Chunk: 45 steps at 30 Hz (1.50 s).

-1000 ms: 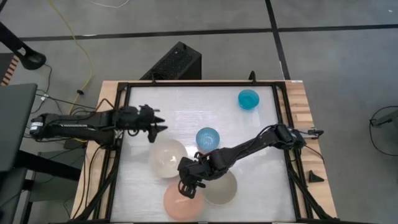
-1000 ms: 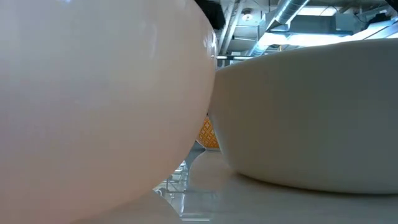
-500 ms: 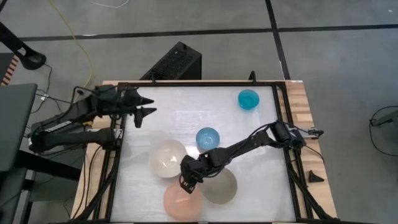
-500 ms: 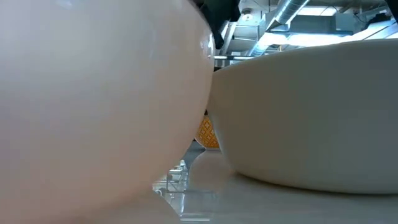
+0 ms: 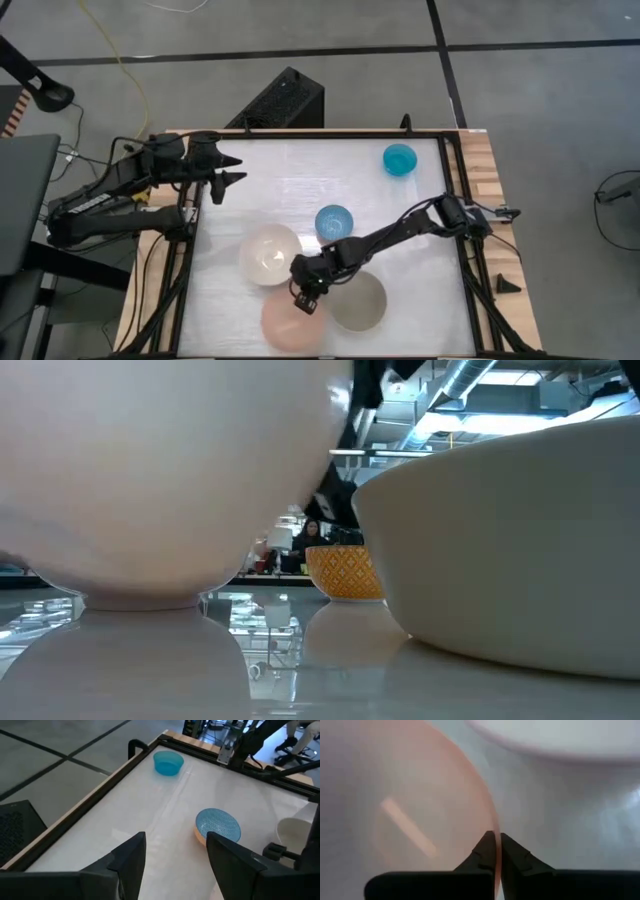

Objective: Nest bowls inside each other
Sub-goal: Stack the orange bowl on top of the white bowl

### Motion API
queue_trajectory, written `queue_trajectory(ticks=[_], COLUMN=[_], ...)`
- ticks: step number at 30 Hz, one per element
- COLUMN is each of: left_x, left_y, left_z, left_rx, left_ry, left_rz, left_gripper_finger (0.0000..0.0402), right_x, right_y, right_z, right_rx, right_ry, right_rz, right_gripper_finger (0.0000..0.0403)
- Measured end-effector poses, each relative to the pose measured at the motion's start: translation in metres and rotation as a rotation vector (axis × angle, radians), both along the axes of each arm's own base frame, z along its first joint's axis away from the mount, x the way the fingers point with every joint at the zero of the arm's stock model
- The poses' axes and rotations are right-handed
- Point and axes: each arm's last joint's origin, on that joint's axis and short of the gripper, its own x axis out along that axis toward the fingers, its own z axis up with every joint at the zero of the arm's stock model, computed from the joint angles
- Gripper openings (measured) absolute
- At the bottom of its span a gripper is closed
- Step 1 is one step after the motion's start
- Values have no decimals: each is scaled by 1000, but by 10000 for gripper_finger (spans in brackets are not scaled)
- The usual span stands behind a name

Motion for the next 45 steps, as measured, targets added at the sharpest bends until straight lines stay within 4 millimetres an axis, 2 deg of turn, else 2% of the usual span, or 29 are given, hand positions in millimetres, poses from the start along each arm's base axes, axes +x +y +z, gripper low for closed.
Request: queue_trajectory(ticks=[6, 13, 21, 24, 31, 36, 39, 45], left_x=[0, 0, 0, 0, -3, -2, -2, -2], left_y=[0, 0, 0, 0, -1, 0, 0, 1], left_z=[0, 0, 0, 0, 4, 5, 6, 5], left_rx=[-19, -33, -51, -69, -58, -51, -46, -43], left_ry=[-7, -8, -16, -23, -67, -77, -79, -77], left_rz=[9, 17, 26, 34, 38, 46, 61, 80], left_gripper_finger=[197, 197, 197, 197, 197, 197, 197, 197], right_x=[9, 20, 39, 37, 13, 3, 1, 0], right_y=[-5, -1, -41, -61, -103, -128, -131, -119], right_z=[9, 25, 49, 55, 75, 89, 88, 76], right_rx=[89, 139, 70, -11, -292, -365, -369, -370], right_ry=[-96, -318, -574, -542, -365, -335, -313, -253], right_rz=[63, 149, 12, -62, -181, -201, -179, -112], right_gripper_finger=[29, 29, 29, 29, 29, 29, 29, 29])
